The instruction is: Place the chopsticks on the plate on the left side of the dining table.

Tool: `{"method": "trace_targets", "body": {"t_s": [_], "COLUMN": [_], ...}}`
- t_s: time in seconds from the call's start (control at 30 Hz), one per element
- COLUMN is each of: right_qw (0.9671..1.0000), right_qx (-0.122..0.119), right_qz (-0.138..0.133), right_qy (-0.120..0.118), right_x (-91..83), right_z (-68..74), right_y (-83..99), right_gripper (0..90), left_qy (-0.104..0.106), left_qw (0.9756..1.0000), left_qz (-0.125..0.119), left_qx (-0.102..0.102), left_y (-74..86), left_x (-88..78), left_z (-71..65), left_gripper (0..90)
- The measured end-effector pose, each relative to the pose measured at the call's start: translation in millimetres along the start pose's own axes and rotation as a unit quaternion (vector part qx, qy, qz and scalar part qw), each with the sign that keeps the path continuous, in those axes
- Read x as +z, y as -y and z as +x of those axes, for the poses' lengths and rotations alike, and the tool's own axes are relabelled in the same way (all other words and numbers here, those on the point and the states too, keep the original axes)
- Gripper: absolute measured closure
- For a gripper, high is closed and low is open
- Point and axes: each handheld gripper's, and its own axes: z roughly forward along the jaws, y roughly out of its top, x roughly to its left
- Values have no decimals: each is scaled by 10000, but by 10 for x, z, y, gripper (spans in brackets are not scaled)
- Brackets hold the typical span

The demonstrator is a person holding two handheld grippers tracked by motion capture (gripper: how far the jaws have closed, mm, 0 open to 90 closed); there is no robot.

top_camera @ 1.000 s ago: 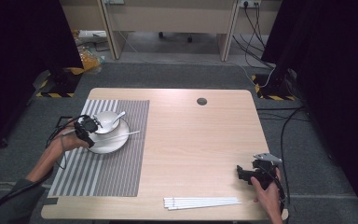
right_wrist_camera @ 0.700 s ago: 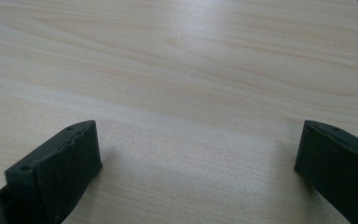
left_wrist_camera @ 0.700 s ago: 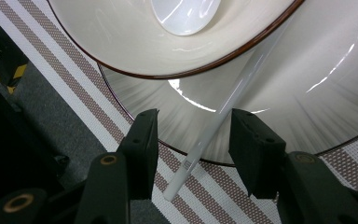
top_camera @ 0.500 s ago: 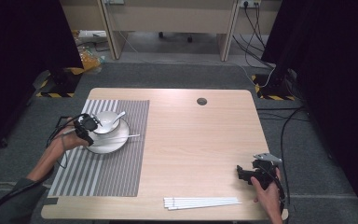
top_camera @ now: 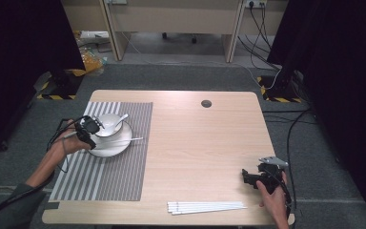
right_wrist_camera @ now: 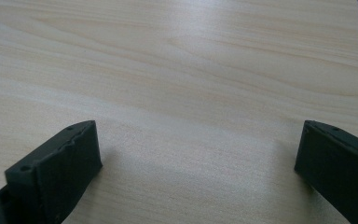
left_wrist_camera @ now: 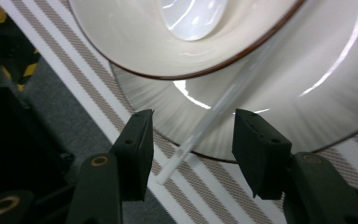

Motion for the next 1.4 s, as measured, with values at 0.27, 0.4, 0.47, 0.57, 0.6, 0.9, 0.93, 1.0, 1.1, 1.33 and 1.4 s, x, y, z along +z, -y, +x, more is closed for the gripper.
{"method": "trace_targets", "body": {"t_s": [0.27,0.4,0.47,0.57,0.6,0.9,0.93,1.0,1.1,1.33,1.4], "right_qw": [10000,10000,10000,10000,10000,10000,10000,10000,10000,10000,10000], "right_qx": [0,1,1,0,0,1,-1,-1,-1,0,0], "right_qz": [0,1,1,0,0,1,0,0,0,1,0], "right_qy": [0,0,0,0,0,3,0,0,-2,-5,-4], "right_x": [0,0,0,0,0,-1,-1,0,0,-1,-1], "right_z": [0,0,0,0,0,1,1,1,2,4,5], "right_y": [0,0,0,0,0,0,0,0,0,0,0], "right_gripper": [2,2,2,3,2,3,3,3,3,4,4], "left_qy": [716,1057,1096,1283,1364,1781,1796,1879,1980,2311,2400], "left_qw": [9965,9913,9898,9855,9833,9690,9682,9650,9603,9474,9438], "left_qz": [-434,-769,-882,-1064,-1149,-1539,-1546,-1614,-1703,-1768,-1783], "left_qx": [49,168,234,333,370,756,799,857,976,1335,1409], "left_y": [-55,-132,-176,-237,-261,-477,-492,-532,-593,-716,-741], "left_x": [-169,-265,-305,-354,-375,-486,-490,-497,-504,-509,-514], "left_z": [-226,-387,-476,-614,-672,-1137,-1177,-1302,-1480,-1906,-1982], "left_gripper": [431,417,402,383,382,387,385,372,360,369,390]}}
